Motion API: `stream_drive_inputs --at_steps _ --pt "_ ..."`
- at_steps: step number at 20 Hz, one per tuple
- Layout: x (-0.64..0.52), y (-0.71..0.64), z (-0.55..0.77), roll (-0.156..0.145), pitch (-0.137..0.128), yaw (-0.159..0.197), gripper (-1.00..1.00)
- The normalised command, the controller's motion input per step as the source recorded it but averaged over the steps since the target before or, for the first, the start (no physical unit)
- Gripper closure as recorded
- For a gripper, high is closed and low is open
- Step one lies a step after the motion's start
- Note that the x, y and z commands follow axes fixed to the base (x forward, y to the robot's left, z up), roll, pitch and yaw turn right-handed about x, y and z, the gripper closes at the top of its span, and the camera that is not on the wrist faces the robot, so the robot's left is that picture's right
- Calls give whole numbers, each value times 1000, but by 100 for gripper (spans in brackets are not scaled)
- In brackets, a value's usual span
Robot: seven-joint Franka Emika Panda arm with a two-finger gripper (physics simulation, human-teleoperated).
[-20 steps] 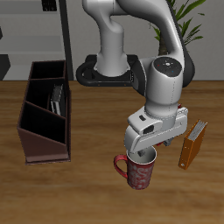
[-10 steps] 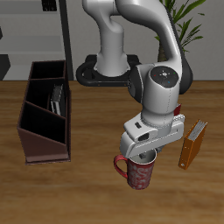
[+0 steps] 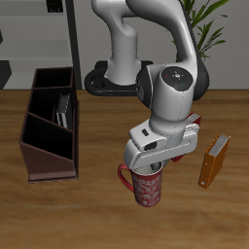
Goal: Place the striped book into the right desk caddy's front compartment and place the red mug into the right desk caddy's right compartment
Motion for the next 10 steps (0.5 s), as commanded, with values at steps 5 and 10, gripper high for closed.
stream_drive_inputs --at_steps 5,10 --pt "-178 -279 458 -47 -55 -37 100" --pt "-355 -182 500 -4 -65 -71 100"
